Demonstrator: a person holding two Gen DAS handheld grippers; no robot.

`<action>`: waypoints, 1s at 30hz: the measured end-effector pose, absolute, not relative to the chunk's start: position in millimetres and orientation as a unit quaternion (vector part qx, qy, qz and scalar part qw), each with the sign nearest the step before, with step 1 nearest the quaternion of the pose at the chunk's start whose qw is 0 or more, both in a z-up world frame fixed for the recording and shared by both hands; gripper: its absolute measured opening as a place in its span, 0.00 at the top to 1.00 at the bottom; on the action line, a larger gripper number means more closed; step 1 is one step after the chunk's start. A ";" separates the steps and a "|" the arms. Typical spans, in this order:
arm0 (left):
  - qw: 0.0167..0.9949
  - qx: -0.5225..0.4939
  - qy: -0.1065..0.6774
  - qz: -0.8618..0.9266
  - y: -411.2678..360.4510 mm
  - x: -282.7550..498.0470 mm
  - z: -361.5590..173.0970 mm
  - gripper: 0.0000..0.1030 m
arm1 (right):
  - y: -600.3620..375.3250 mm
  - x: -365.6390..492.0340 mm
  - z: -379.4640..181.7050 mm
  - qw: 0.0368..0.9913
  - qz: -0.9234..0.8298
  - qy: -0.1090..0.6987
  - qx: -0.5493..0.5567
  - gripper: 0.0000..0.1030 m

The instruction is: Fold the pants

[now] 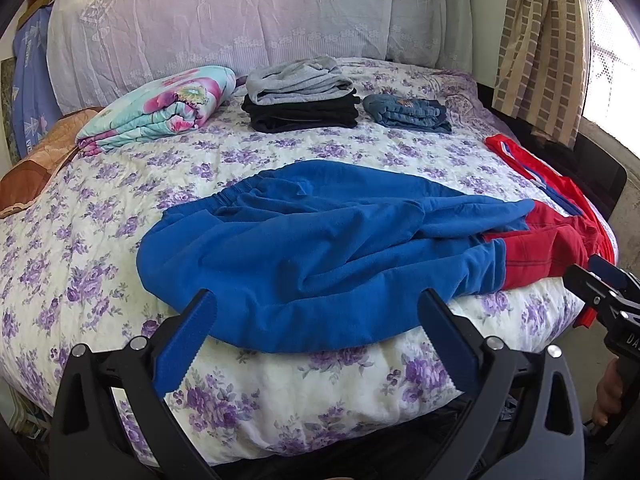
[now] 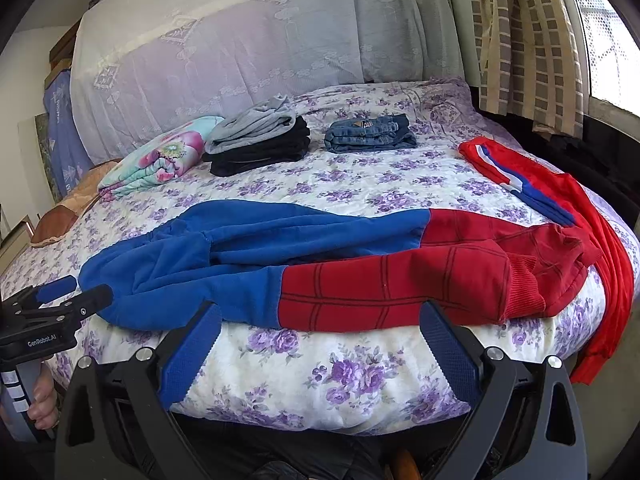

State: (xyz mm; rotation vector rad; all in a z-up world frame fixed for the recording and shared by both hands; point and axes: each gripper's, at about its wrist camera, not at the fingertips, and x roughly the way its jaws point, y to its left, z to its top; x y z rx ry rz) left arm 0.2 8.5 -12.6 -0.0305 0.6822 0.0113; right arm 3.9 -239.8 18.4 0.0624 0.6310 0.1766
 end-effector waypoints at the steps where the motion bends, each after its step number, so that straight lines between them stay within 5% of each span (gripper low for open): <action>1: 0.942 -0.014 0.335 0.006 8.6 0.1 -12.7 0.05 | -239.1 3.8 18.5 0.946 0.087 0.310 0.031 0.04; 30: 0.941 -0.014 0.337 0.009 10.4 -0.3 -15.0 0.05 | -236.8 3.4 18.7 0.946 0.086 0.310 0.030 0.04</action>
